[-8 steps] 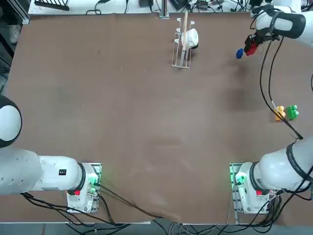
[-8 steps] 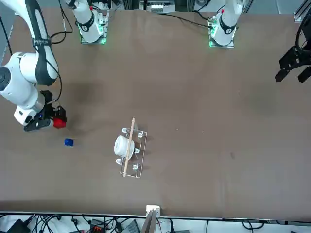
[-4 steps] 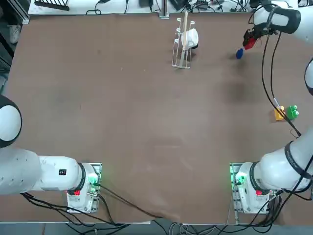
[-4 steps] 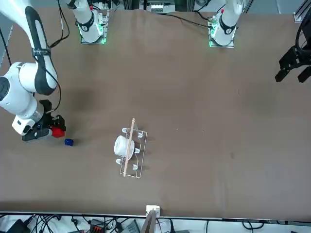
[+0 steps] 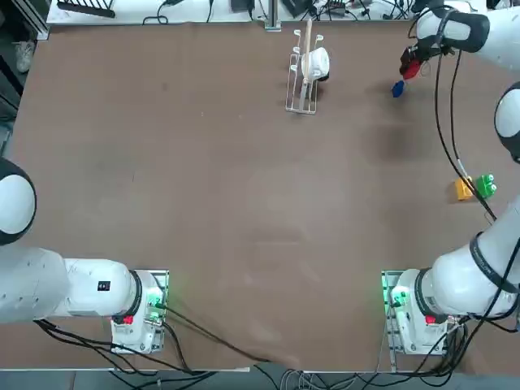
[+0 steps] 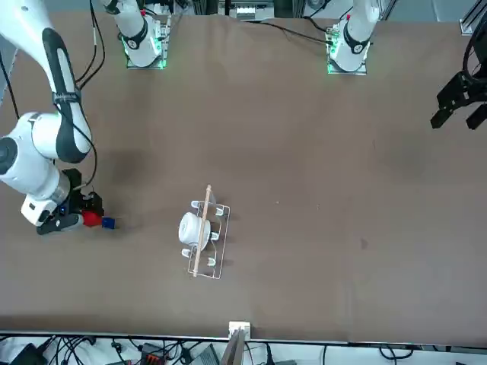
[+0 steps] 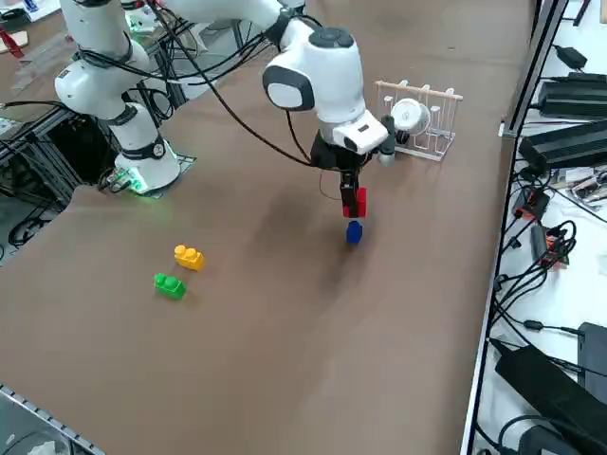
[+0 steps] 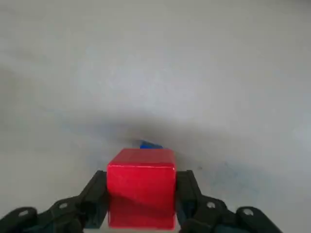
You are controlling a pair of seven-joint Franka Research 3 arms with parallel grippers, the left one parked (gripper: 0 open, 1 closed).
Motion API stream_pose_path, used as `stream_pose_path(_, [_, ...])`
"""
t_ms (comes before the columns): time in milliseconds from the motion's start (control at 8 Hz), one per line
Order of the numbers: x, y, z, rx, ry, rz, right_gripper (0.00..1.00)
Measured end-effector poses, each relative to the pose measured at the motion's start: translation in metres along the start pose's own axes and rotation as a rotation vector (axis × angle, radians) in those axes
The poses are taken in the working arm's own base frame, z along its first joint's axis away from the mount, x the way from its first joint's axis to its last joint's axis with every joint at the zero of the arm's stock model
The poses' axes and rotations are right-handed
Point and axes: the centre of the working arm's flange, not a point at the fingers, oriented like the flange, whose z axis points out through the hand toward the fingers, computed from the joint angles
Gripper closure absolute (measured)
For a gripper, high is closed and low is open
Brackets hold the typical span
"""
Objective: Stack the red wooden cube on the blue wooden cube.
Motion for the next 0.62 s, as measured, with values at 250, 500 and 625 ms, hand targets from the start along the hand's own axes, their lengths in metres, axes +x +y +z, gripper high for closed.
stream_pose_path(250, [-0.0001,-0.0015,0.0140,0.029,-0.008,0.011,0.30])
stream_pose_path(500, [-0.0012,0.0005,0.0168,0.041,-0.008,0.017,0.30])
stream_pose_path(625, [-0.0023,0.0033,0.0168,0.041,-0.008,0.020,0.30])
